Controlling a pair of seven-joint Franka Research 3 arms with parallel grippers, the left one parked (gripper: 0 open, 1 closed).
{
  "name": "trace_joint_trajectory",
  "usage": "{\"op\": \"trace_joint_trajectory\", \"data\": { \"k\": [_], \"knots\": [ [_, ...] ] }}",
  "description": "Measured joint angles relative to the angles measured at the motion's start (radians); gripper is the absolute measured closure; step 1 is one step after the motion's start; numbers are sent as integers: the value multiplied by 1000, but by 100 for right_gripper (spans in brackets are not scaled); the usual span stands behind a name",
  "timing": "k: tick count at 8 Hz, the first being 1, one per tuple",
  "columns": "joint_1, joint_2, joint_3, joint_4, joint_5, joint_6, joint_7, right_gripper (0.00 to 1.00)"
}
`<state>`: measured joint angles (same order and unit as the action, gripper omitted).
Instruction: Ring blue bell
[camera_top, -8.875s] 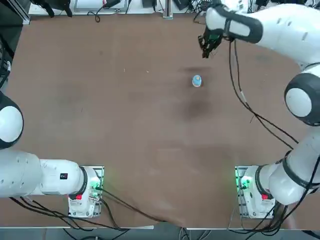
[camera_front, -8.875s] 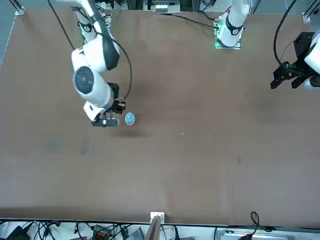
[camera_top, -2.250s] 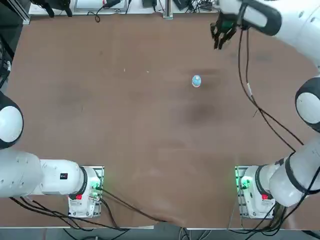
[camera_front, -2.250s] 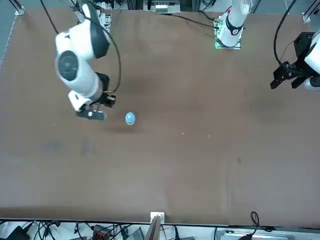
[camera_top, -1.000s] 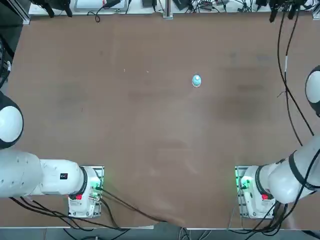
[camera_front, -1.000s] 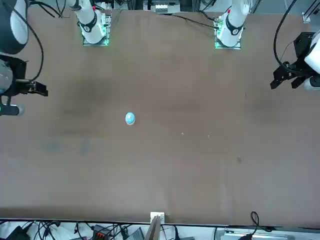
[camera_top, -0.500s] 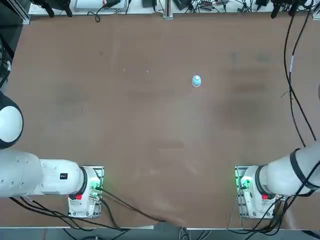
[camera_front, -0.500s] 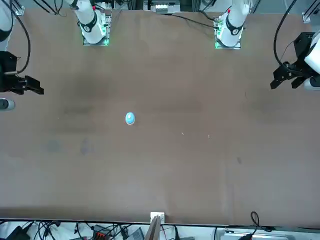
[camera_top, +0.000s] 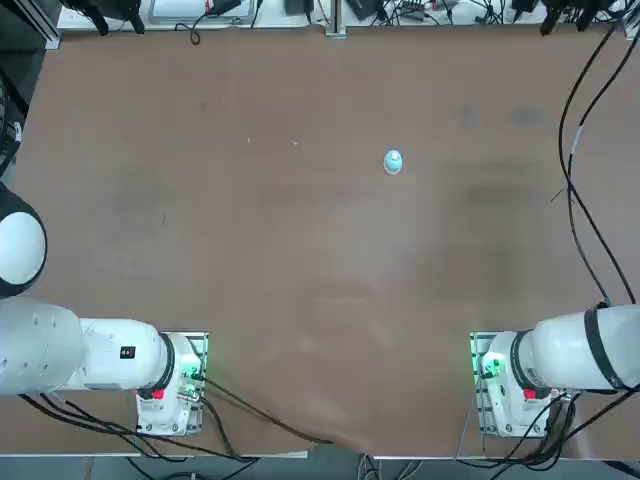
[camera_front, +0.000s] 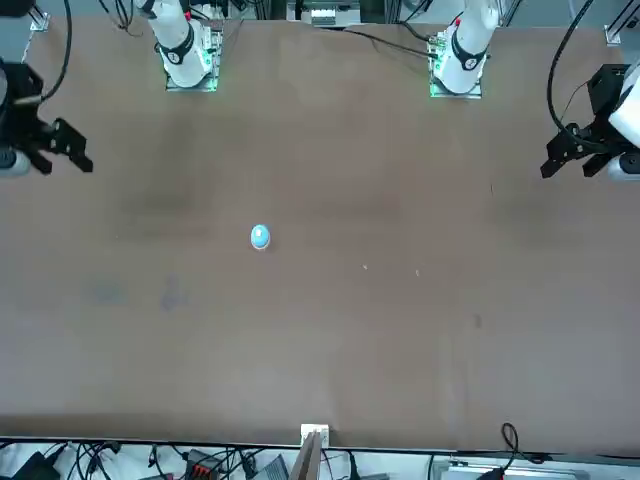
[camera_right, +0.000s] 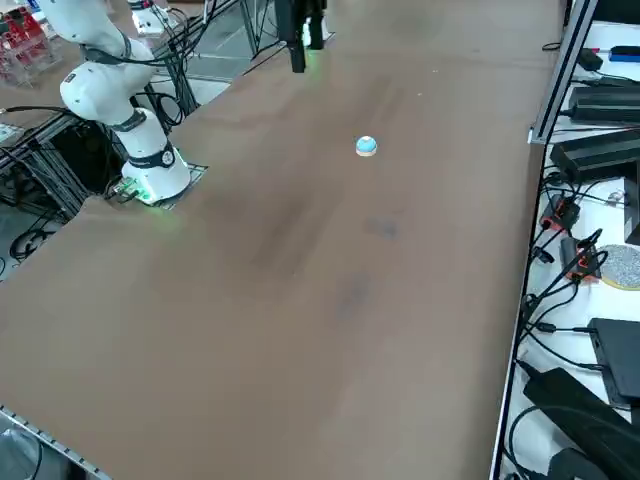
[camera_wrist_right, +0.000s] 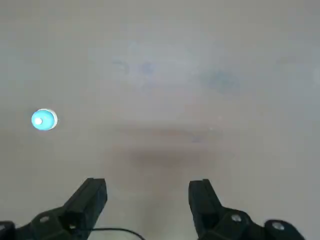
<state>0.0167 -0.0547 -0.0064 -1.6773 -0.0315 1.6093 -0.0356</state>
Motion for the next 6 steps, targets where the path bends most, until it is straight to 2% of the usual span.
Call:
{"op": "trace_joint_trajectory", "data": {
  "k": [6],
  "knots": [
    [-4, 41, -4, 31, 0, -6, 10, 0]
  ]
}}
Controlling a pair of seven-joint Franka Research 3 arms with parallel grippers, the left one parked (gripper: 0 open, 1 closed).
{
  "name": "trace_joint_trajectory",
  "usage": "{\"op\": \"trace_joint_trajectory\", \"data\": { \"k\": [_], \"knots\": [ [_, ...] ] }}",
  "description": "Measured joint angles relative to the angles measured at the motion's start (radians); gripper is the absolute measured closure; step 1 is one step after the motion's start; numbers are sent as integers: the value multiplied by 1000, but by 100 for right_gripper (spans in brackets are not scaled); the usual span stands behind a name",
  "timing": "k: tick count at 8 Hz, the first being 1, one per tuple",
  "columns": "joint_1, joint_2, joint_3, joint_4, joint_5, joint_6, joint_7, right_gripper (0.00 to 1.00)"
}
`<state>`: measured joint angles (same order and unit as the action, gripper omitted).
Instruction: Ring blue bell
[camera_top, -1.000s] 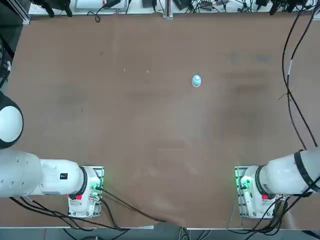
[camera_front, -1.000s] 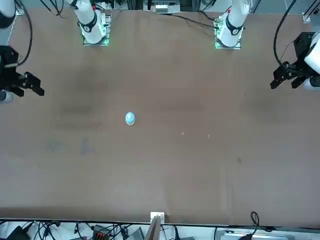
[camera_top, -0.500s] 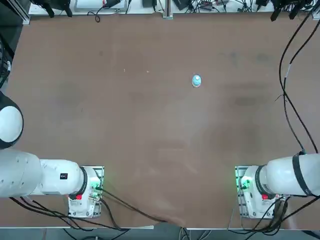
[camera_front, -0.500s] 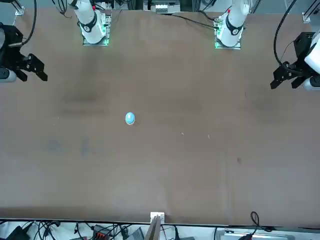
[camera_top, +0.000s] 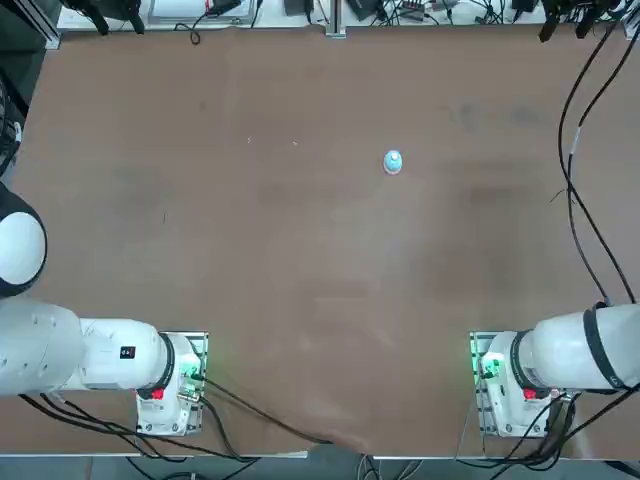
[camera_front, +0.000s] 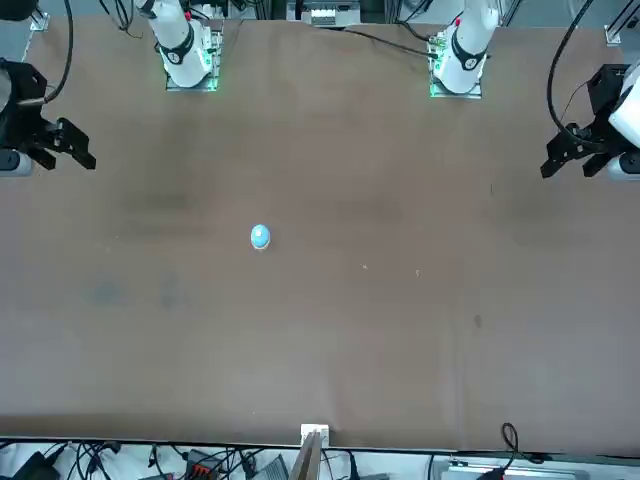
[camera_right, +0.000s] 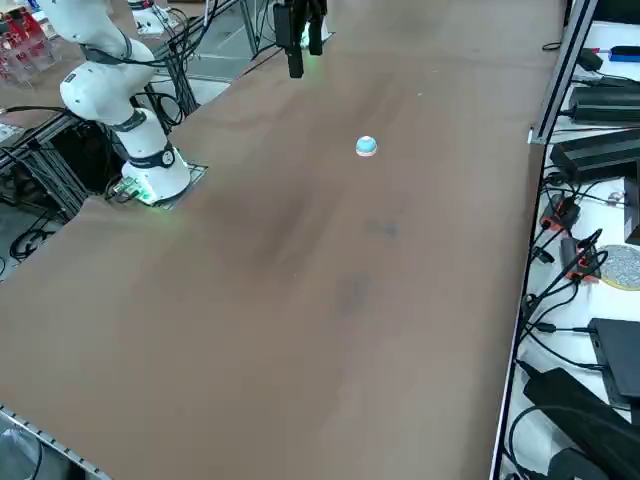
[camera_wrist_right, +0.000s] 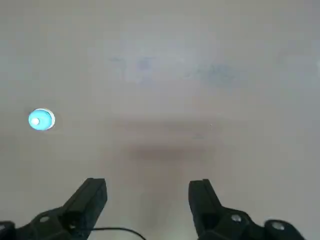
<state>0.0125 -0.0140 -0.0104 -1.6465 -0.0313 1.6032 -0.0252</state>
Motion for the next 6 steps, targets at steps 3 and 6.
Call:
{"op": "trace_joint_trajectory", "data": {
  "k": [3, 6],
  "knots": [
    [-1, 4, 0, 14, 0, -34, 0, 0],
    [0, 4, 1, 14, 0, -38, 0, 0]
  ]
}}
